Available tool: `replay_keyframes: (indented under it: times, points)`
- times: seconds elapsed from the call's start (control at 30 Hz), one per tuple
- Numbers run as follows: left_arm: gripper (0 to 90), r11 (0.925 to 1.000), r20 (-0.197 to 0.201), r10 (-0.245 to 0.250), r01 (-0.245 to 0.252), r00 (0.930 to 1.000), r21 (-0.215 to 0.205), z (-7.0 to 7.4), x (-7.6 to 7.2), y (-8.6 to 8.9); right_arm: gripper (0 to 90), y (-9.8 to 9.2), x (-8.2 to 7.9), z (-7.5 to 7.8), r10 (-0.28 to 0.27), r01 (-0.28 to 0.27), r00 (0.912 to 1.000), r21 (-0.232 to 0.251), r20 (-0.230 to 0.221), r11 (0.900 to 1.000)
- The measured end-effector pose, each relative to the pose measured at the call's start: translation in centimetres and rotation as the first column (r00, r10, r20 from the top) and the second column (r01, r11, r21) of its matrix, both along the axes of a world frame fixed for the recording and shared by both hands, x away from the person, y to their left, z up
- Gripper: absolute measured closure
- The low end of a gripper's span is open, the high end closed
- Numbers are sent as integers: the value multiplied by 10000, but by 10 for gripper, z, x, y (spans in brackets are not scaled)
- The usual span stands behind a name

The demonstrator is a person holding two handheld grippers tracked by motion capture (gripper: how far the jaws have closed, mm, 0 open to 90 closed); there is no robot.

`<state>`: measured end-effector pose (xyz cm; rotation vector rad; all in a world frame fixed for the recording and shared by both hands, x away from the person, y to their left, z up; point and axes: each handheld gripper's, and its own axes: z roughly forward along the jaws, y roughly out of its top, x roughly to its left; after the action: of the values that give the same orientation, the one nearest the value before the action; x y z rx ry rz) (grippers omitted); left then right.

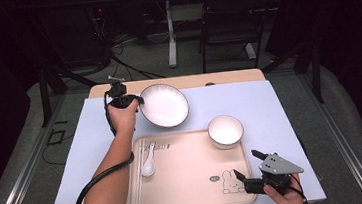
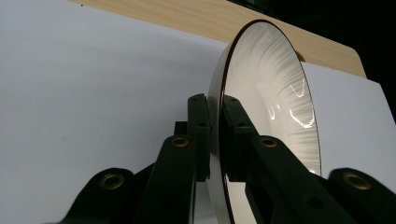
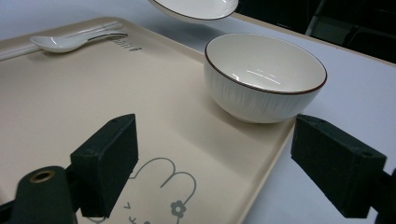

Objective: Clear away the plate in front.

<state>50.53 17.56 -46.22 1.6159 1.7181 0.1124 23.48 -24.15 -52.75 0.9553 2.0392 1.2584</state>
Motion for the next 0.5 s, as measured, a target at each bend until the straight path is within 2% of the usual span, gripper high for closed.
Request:
replay_keyframes:
  times: [0.2, 0.5]
  points:
    - [839, 9999, 75, -152, 152, 9999, 64, 9, -5, 5, 146, 0, 0, 0, -10, 10, 10000, 13, -23, 10000]
    - [837, 9998, 138, -207, 207, 9997, 39, 13, -10, 13, 146, 0, 0, 0, -27, 27, 10000, 14, -32, 10000]
